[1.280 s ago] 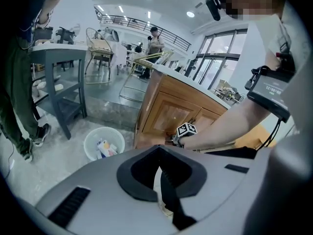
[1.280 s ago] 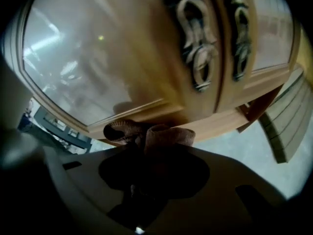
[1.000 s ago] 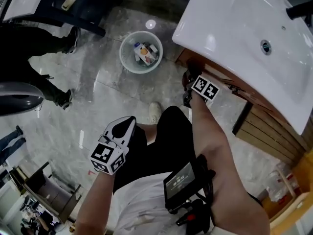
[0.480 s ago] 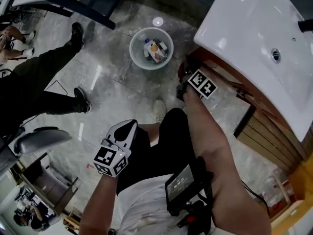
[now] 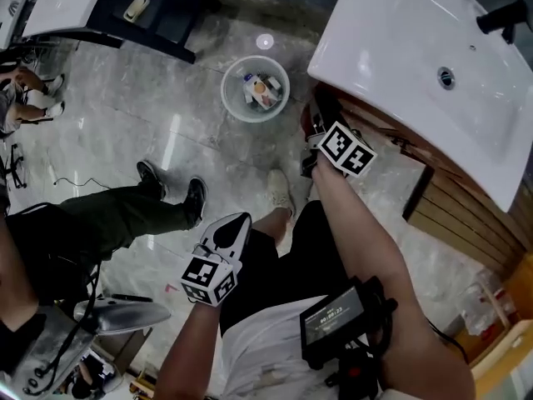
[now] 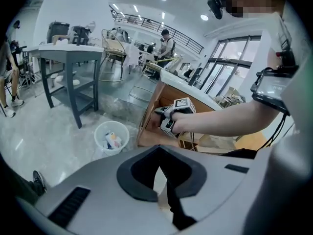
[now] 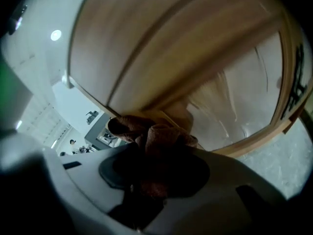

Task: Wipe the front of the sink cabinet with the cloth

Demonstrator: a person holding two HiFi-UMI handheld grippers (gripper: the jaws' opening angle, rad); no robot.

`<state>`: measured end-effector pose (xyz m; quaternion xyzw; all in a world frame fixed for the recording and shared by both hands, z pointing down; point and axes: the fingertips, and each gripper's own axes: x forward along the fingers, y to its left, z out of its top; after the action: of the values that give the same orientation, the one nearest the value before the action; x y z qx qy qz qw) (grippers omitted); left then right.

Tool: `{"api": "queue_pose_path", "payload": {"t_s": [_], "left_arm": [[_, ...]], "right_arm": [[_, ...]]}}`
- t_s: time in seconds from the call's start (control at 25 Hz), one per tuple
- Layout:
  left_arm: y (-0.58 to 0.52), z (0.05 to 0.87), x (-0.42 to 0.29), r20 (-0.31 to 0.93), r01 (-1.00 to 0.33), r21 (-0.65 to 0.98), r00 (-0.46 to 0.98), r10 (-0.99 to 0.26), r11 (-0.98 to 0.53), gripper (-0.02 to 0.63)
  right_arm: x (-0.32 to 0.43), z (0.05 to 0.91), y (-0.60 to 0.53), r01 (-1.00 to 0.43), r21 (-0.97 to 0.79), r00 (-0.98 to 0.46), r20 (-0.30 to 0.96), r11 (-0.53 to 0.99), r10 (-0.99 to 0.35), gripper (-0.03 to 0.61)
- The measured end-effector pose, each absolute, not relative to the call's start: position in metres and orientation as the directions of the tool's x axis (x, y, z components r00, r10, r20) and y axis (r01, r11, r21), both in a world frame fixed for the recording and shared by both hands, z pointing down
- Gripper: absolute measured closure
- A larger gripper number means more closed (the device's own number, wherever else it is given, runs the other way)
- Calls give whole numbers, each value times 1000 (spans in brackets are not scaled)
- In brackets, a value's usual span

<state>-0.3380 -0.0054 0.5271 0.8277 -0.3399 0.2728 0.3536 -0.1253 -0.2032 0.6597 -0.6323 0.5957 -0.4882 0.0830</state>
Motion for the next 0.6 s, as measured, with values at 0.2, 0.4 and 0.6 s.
{"api": "queue_pose_path", "payload": {"t_s": [0.2, 0.4, 0.6], "left_arm": [[2, 512, -326, 695, -751, 407, 624, -358, -519, 606], [1, 489, -304, 691, -733, 409, 638, -339, -544, 606], [-7, 473, -287, 697, -721, 388, 637, -329, -574, 606]], "right_arm": [[-126, 611, -198, -771, -599, -186, 537, -217, -823, 434], [-117, 574, -190, -805, -568, -199, 529, -170, -825, 434], [-118, 553, -187, -790, -610, -291, 464, -63, -837, 434]]}}
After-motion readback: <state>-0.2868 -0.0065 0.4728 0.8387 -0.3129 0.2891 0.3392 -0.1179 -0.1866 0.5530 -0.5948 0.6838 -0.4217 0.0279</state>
